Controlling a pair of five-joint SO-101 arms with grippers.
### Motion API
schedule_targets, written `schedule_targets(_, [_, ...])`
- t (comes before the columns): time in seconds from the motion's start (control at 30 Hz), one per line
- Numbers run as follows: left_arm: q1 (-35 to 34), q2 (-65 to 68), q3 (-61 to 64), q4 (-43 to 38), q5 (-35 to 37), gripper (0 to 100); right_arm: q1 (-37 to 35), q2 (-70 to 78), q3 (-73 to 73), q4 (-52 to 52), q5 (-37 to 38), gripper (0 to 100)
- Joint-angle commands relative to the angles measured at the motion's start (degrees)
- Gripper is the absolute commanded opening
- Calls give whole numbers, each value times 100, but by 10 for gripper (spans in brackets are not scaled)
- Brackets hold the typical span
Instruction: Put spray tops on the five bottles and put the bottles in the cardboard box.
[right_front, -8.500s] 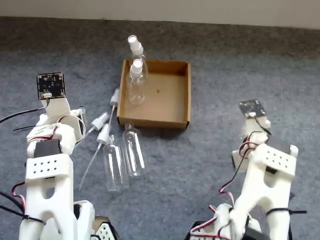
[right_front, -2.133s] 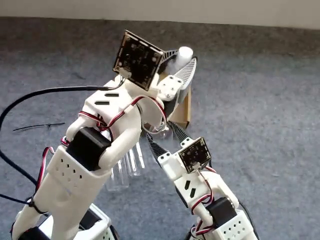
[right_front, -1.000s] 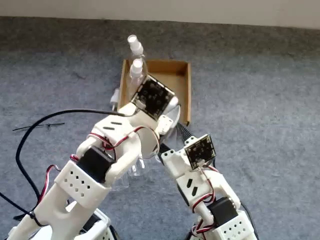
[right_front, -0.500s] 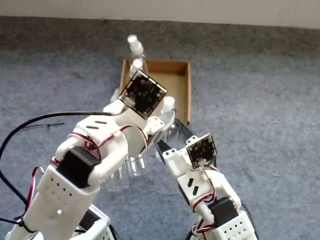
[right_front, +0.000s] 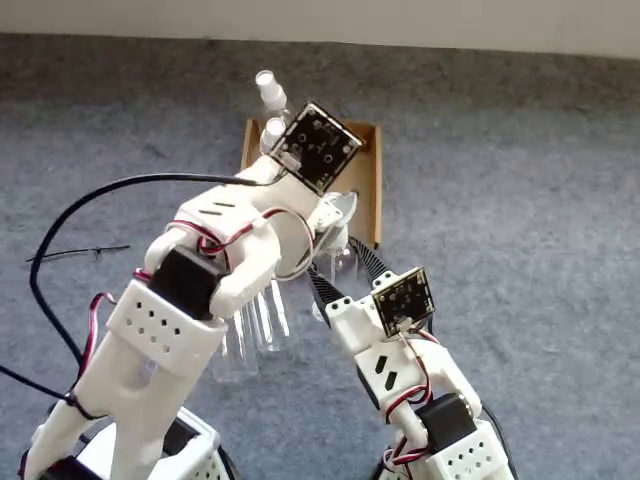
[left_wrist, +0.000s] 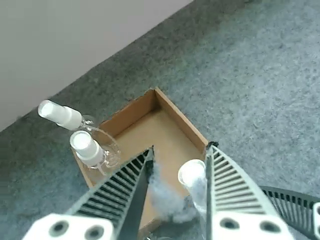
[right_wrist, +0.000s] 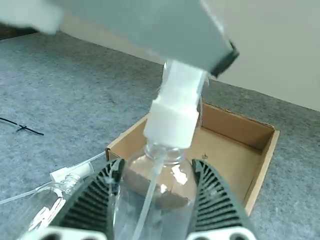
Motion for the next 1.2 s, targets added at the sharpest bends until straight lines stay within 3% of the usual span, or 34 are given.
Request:
schedule_targets(0.0, [-163,22,-418,-132,-53,161,66,-66,-66,-136,-18,4])
schedule_targets(0.43, [-224,75,-426,-114,-343,160,66,-66,-57,-136,-18,4])
schedule_targets(0.73, [-215,66,-426,756,-387,160,66,-66,-66,-136,-18,4])
schedule_targets(1.0, [593,110,-426,1020,-396,160,66,-66,-66,-136,-18,4])
schedule_targets(1.17, [479,66,-505,1020,-396,160,66,-66,-84,-136,-9,4])
